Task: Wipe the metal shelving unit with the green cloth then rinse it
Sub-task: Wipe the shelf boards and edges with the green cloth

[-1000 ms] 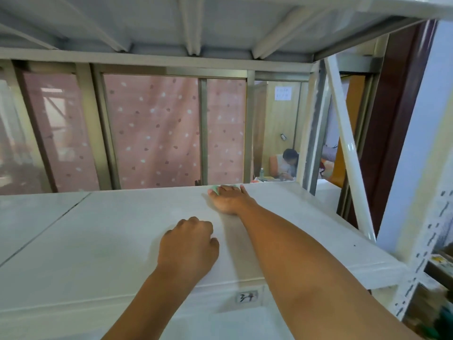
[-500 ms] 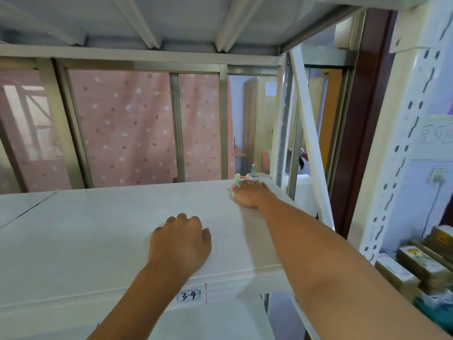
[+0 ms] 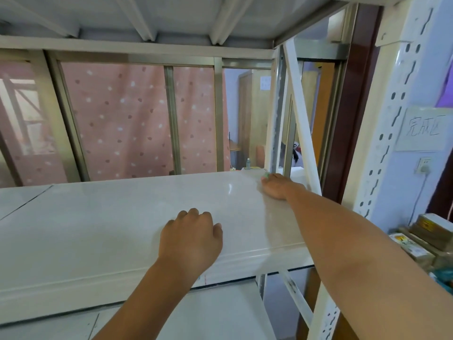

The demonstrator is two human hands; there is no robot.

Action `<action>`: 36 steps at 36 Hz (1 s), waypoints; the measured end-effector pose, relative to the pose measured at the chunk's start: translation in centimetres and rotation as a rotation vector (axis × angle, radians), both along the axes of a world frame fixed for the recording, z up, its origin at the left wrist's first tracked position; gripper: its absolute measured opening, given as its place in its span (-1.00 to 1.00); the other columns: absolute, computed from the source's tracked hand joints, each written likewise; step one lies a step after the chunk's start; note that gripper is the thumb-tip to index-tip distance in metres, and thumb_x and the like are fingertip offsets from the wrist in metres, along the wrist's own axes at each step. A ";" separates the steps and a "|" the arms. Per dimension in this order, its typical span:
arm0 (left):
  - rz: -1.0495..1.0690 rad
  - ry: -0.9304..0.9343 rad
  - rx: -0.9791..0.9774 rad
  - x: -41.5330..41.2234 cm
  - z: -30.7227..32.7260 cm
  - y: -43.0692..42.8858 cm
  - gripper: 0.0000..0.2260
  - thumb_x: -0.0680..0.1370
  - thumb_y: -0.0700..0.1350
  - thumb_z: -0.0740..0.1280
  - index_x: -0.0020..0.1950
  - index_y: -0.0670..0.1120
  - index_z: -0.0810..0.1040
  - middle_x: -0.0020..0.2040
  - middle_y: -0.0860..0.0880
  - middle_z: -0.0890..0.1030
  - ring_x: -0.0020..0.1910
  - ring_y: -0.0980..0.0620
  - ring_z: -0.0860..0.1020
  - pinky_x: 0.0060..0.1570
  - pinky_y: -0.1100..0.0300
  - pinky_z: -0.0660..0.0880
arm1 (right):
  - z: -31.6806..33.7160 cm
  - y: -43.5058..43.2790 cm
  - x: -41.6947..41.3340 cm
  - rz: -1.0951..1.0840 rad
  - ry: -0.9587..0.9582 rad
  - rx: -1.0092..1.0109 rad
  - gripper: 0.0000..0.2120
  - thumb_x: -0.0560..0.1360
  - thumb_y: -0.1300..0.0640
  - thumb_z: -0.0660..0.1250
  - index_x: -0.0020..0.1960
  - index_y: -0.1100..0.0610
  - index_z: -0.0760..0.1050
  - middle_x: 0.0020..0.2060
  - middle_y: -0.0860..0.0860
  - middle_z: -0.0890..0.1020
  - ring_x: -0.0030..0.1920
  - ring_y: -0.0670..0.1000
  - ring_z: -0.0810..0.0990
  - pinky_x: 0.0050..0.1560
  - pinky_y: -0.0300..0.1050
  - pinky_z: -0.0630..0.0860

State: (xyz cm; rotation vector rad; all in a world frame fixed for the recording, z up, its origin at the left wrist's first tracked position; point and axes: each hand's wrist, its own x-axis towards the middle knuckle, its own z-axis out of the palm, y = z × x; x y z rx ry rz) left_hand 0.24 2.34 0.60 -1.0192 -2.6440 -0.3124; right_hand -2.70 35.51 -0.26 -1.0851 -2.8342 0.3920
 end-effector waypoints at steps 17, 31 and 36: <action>-0.109 -0.018 0.076 0.8 0.3 1.8 -0.62 0.63 0.15 0.09 0.01 -0.05 0.59 -0.05 0.03 0.57 -0.03 0.00 0.51 -0.04 0.10 0.48 | 1.2 -1.5 2.3 -0.123 0.168 0.151 -0.73 0.60 0.20 0.14 0.25 0.21 0.46 0.10 0.16 0.58 0.09 0.19 0.58 -0.04 -0.03 0.47; -0.165 0.038 0.087 1.9 0.3 1.7 -0.59 0.63 0.17 0.08 -0.01 -0.06 0.60 -0.07 0.02 0.58 -0.06 -0.01 0.52 -0.04 0.07 0.50 | 1.7 -3.6 2.4 -0.124 0.085 0.405 -0.71 0.56 0.28 0.28 0.28 0.21 0.46 0.15 0.16 0.58 0.15 0.22 0.60 0.08 0.09 0.56; -0.167 0.017 0.065 2.0 0.1 1.8 -0.61 0.63 0.15 0.09 -0.09 -0.07 0.56 -0.13 0.02 0.56 -0.11 0.00 0.50 -0.08 0.08 0.49 | 1.8 -3.1 3.4 -0.033 0.134 0.324 -0.73 0.58 0.21 0.19 0.25 0.19 0.48 0.13 0.14 0.57 0.15 0.22 0.58 0.07 0.06 0.53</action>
